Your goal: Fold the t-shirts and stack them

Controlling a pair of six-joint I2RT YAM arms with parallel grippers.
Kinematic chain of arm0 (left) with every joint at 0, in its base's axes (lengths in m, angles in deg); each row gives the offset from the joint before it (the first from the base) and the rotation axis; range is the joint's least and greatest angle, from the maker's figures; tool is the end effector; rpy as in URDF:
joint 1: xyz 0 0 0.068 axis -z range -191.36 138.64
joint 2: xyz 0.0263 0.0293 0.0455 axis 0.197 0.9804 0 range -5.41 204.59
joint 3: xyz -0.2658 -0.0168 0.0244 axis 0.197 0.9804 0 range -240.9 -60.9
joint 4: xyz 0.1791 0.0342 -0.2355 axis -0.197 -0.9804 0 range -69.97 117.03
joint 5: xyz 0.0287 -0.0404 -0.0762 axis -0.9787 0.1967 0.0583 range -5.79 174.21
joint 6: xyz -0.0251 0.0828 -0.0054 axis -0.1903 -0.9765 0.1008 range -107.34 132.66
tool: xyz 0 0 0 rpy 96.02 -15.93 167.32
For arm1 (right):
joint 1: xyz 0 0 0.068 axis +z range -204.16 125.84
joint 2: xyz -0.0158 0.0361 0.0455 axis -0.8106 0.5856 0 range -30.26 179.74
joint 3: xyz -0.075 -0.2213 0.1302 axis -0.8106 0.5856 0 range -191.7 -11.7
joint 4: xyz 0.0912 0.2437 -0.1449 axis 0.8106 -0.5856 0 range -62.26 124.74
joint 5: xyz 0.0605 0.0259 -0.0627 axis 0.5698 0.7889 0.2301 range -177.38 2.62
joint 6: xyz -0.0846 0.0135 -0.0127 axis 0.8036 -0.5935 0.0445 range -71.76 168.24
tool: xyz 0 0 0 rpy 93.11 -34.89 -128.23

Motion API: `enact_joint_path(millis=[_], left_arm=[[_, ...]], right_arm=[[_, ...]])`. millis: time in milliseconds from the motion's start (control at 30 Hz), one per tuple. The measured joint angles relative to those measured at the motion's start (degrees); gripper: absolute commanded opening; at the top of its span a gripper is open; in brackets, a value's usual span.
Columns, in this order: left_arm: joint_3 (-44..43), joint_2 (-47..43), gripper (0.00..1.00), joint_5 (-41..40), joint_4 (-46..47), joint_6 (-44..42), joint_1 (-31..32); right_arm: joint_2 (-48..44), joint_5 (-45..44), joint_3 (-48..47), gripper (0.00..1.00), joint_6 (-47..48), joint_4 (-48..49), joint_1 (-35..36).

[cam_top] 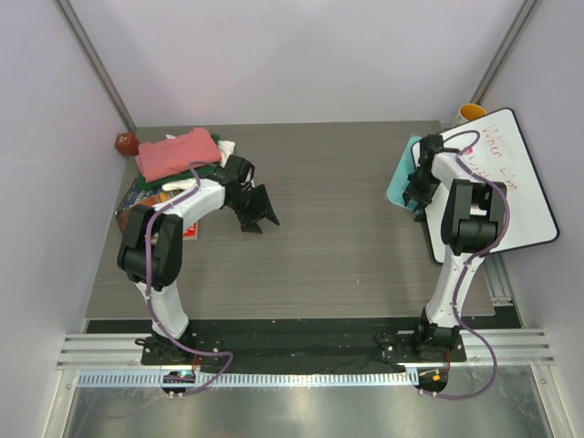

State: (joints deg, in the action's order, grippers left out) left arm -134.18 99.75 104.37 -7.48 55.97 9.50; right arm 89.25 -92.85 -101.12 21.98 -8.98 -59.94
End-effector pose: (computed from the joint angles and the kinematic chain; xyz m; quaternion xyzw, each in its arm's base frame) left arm 0.3815 -0.1738 0.1305 -0.1525 0.9523 -0.2522 0.0796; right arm 0.4615 -0.0540 0.1040 0.2794 0.9486 -0.0215 0.1469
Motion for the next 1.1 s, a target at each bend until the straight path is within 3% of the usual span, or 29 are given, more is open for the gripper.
enact_joint_path(millis=[533, 1100], left_arm=[[0.0, 0.0, 0.59, 0.4, 0.4, 0.2, 0.0], [-2.1, 0.1, 0.6, 0.4, 0.5, 0.4, 0.0]], right_arm=[[0.0, 2.3, -0.2, 0.44, 0.7, -1.0, 1.5], [-2.7, 12.0, -7.1, 0.45, -0.1, 0.6, 17.2]])
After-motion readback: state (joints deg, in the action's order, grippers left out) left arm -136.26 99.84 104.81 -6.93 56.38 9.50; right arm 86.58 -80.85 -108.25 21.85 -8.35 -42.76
